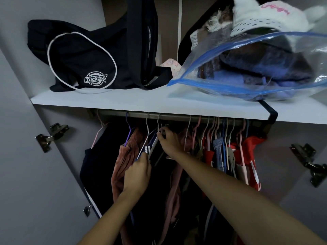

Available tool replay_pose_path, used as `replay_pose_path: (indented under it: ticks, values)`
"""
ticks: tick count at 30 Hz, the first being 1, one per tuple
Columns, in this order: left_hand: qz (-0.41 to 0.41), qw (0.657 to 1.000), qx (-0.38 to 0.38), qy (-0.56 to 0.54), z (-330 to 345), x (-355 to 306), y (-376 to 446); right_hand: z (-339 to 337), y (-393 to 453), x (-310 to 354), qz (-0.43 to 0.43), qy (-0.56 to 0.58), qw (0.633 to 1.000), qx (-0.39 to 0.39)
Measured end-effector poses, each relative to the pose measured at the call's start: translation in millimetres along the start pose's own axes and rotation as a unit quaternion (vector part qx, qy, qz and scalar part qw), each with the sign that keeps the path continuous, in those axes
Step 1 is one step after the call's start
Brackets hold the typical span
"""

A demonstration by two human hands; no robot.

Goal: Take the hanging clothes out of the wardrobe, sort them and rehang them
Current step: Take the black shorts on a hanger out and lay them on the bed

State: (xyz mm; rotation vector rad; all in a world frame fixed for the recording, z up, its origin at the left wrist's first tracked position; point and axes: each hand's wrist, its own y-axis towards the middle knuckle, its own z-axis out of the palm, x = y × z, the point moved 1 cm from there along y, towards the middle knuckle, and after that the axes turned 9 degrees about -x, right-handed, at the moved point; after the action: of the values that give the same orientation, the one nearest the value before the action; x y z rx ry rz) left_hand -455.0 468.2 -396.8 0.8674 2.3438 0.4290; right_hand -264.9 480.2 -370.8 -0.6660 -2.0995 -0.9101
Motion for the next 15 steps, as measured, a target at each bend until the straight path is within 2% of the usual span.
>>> replay_pose_path:
  ticks: [9,15]
  values:
    - [0.007,1.000,-0.023,0.015,-38,2,3,-12,-22,26,-0.041,0.024,0.999,-0.025]
    - [0.010,0.997,-0.077,0.003,-74,1,-24,-23,-44,42,-0.105,0.003,0.994,-0.020]
